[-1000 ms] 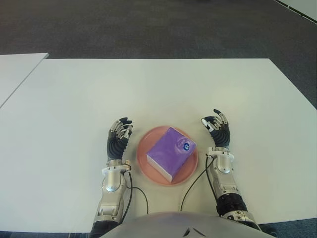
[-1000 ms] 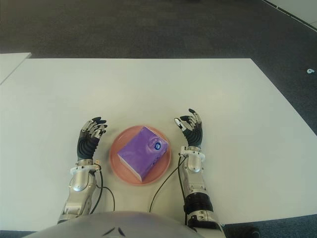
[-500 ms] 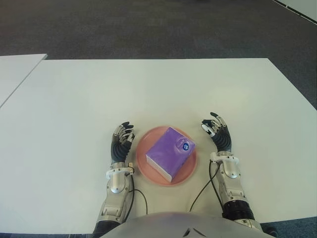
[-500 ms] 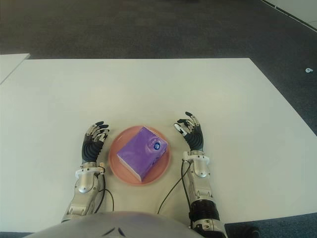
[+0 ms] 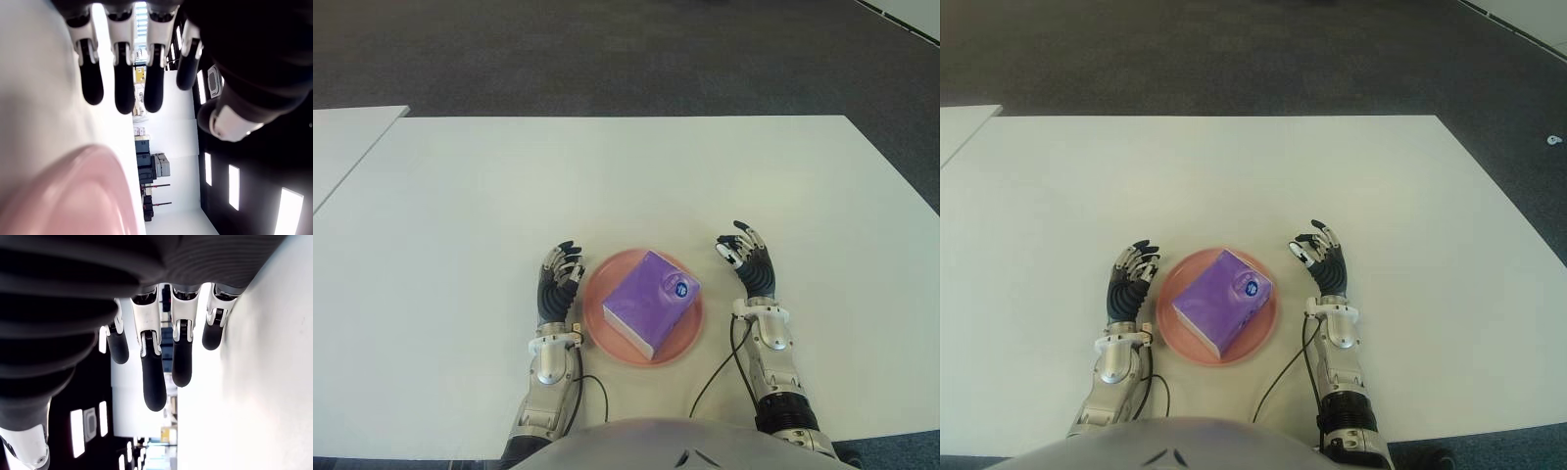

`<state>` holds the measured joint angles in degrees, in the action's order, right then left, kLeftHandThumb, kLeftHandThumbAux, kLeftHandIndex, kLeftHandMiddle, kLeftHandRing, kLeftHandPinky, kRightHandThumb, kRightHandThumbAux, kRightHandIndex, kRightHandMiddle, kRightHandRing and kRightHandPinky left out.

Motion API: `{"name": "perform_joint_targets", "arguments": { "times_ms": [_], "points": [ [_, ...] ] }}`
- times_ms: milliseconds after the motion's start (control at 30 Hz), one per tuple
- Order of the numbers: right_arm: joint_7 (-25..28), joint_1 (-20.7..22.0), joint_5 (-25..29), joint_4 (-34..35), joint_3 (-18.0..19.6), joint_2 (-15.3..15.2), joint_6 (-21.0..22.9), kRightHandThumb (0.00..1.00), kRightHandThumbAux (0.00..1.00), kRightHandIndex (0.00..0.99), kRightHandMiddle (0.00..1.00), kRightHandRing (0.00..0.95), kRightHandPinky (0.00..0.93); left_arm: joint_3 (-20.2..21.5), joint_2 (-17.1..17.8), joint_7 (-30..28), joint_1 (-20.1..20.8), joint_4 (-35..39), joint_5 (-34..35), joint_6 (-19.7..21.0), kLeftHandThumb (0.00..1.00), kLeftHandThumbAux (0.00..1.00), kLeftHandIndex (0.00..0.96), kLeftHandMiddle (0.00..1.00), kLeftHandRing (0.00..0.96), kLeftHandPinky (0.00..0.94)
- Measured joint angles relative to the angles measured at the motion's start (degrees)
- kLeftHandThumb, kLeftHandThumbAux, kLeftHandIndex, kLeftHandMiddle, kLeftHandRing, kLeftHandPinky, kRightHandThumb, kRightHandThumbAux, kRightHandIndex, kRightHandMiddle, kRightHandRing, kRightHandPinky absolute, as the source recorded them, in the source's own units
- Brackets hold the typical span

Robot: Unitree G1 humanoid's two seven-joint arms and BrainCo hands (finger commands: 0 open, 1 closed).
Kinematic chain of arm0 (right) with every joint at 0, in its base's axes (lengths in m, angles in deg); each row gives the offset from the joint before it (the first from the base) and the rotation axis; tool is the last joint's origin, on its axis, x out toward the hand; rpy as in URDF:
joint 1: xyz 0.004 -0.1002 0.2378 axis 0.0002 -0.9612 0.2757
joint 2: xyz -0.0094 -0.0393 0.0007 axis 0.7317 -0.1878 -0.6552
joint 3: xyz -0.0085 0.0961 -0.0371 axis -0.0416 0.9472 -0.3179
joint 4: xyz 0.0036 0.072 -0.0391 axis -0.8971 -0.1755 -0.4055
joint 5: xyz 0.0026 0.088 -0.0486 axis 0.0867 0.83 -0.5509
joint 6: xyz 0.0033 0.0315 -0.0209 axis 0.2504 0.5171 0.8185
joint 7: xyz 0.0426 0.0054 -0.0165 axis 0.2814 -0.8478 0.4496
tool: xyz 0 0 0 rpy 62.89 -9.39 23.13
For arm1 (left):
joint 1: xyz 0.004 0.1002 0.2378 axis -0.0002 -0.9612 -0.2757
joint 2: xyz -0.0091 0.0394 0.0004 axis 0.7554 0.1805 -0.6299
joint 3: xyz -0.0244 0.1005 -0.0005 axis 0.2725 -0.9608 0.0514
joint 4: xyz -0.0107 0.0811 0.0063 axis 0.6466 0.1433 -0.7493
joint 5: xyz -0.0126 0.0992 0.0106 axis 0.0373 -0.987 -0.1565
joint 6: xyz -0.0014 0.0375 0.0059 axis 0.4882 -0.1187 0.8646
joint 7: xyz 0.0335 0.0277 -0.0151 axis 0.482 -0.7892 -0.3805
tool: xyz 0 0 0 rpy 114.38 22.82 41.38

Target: Put the tissue paper into the plate.

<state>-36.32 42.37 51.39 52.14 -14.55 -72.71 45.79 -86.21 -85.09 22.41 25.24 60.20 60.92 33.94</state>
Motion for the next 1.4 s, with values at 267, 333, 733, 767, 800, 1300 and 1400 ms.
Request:
{"name": "perform_joint_targets", "arguments": {
  "times_ms": [267,333,733,767,800,1300,1400],
  "points": [
    [-1.6,-2.3,-1.4,2.9,-0.8,0.5,0.8,0.934,0.637,0.179,0.468,0.275,0.15,-0.8,0.2,-0.4,-2.9,3.5,1.6,1.6,0.408,0.639,0.207,0.319,0.335,0.342],
    [-2.2,-3.3,-2.1,4.2,-1.1,0.7,1.4,0.934,0.638,0.176,0.468,0.269,0.148,-1.3,0.2,-0.5,-3.9,4.6,1.9,1.8,0.406,0.642,0.204,0.316,0.332,0.338],
    [-3.9,-6.2,-4.0,9.5,-2.2,1.5,5.3,0.93,0.642,0.168,0.464,0.246,0.14,-2.2,0.0,-1.2,-7.4,7.8,2.7,2.7,0.362,0.636,0.207,0.306,0.331,0.351],
    [-3.9,-6.9,-4.4,10.4,-2.5,1.3,5.9,0.618,0.649,0.152,0.331,0.229,0.123,-2.2,0.0,-1.3,-8.5,8.9,2.8,2.9,0.339,0.63,0.195,0.304,0.335,0.358],
    [-3.9,-7.0,-4.4,10.6,-2.5,1.2,6.0,0.588,0.648,0.15,0.319,0.227,0.125,-2.3,0.0,-1.4,-8.7,9.0,2.9,3.0,0.33,0.629,0.19,0.304,0.337,0.357],
    [-1.7,-11.5,-5.4,15.5,-4.3,0.5,6.1,0.513,0.627,0.154,0.296,0.223,0.136,-4.4,0.3,-1.9,-9.9,12.1,2.0,5.2,0.258,0.618,0.167,0.265,0.289,0.307],
    [-1.9,-13.1,-6.1,17.1,-5.0,0.8,6.1,0.529,0.629,0.156,0.299,0.228,0.147,-4.6,0.3,-2.7,-10.6,13.2,2.1,4.7,0.263,0.634,0.181,0.272,0.292,0.317]
  ]
}}
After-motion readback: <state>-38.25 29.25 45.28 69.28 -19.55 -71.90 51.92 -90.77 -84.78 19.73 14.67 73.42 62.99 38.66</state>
